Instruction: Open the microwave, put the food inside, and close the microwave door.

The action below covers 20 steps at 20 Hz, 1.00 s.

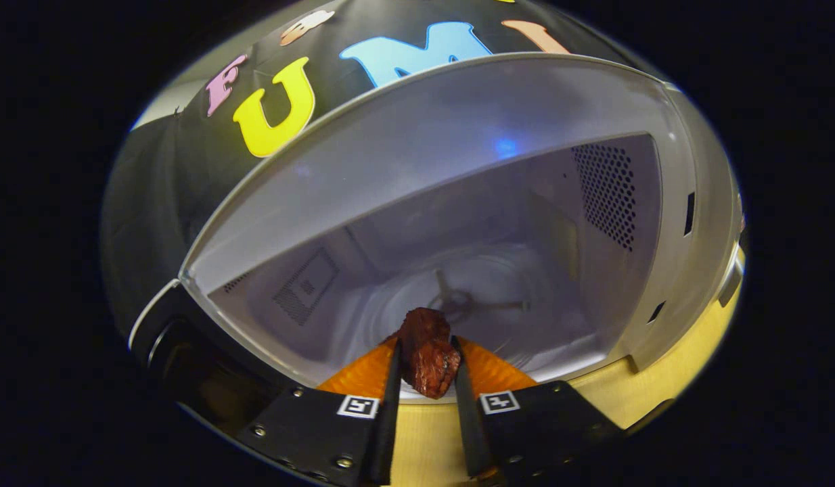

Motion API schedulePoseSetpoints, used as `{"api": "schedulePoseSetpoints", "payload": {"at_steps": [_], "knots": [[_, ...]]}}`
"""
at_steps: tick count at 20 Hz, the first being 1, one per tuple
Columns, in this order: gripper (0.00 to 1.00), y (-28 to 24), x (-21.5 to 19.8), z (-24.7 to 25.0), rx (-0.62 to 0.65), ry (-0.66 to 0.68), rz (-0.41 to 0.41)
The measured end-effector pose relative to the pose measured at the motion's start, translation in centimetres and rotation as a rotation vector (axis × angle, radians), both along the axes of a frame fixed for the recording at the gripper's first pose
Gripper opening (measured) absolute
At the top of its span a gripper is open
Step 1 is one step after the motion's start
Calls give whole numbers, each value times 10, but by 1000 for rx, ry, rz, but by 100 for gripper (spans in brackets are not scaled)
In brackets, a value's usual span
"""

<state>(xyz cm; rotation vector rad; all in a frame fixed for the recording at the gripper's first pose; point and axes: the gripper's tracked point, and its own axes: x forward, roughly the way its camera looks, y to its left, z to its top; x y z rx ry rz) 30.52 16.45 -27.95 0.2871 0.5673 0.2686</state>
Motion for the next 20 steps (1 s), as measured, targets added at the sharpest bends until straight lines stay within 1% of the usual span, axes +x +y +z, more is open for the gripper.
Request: {"api": "schedulePoseSetpoints", "payload": {"at_steps": [3,5,7,9,12,15,20], "knots": [[98,-15,2,3,-111,-65,-15],[98,-22,2,16,-187,-131,-12],[98,-19,-8,24,-199,-153,27],[99,-19,-26,37,-180,-162,46],[99,-26,-58,66,-152,-188,38],[98,-29,-98,103,-146,-233,48],[99,-17,-164,164,-119,-331,99]]}}
